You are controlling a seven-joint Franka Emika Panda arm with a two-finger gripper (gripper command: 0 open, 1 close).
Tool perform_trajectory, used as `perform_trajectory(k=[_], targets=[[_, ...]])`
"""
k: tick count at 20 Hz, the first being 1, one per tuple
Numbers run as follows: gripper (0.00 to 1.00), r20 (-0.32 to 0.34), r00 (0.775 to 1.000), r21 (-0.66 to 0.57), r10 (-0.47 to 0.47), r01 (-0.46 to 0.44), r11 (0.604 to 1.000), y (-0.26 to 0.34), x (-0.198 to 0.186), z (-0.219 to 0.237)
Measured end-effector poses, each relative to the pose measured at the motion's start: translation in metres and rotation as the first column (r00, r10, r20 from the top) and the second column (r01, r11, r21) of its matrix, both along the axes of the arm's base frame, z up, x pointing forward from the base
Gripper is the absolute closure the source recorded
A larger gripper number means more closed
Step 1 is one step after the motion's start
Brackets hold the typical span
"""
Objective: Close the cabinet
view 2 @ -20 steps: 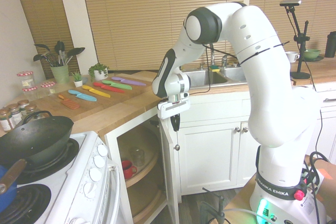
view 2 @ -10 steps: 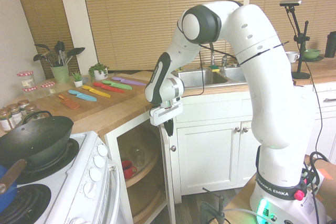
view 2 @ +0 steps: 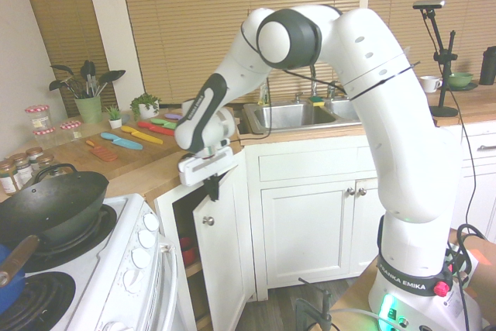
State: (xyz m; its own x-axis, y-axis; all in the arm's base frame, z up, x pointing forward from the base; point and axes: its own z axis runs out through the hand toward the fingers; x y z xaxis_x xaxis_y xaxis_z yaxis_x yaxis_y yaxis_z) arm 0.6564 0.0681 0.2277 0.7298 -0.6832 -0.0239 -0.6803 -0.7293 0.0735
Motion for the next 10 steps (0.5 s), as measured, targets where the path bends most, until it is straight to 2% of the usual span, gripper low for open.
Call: perform_trajectory(k=[3, 6, 10], targets=[[1.00, -0.008, 1.000, -0.006, -0.027, 0.027, 1.000, -0.016, 0.011, -0.015], [1.00, 0.023, 0.997, -0.003, -0.068, 0.068, 0.998, -0.054, -0.010, -0.015], [1.00, 0.095, 0.986, 0.070, -0.134, 0.128, 0.989, -0.119, -0.049, -0.001]])
